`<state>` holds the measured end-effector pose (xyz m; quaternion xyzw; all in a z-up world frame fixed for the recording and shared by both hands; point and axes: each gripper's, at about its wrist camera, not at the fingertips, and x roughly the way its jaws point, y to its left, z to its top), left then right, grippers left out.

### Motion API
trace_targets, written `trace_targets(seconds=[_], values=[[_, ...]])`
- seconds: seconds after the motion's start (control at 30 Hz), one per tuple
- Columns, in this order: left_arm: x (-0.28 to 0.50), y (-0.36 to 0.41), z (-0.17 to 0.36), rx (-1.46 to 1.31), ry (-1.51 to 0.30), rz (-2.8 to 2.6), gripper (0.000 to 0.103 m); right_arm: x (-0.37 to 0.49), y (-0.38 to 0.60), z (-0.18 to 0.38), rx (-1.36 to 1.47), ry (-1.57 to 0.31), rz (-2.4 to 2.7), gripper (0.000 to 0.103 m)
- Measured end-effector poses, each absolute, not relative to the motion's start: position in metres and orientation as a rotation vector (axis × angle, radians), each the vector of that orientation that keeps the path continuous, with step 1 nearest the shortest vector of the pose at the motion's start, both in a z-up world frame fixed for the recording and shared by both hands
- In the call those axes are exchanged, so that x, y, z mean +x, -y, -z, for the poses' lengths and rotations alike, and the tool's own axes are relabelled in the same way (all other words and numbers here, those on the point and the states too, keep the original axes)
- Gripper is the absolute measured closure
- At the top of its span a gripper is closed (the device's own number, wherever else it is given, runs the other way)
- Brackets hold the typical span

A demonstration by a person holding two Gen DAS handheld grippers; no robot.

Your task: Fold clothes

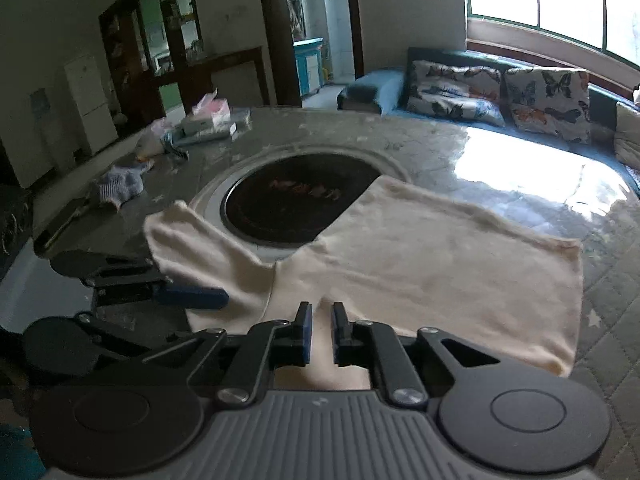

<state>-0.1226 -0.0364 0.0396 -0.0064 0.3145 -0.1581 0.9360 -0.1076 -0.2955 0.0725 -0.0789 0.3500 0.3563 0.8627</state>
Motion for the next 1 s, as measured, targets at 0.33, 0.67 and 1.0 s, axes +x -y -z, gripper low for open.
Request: trace_targets(seconds=[0.33,0.67,1.0], values=[[-0.107,0.061,-0.032,0.022,-0.655,0.372,0.06,-0.104,0.375,-0.07,-0.164,-0.77,-0.535,0.09],[-0.098,0.074,-0.018,0.08,-0.7,0.345,0.092,-0.104,0.417,-0.024,-0.146,-0.856,-0.441,0.09],[-0.093,0.064,-0.028,0.055,-0.693,0.349,0.089,-0.086,0.425,-0.044,-0.111,-0.793,-0.448,0.09]])
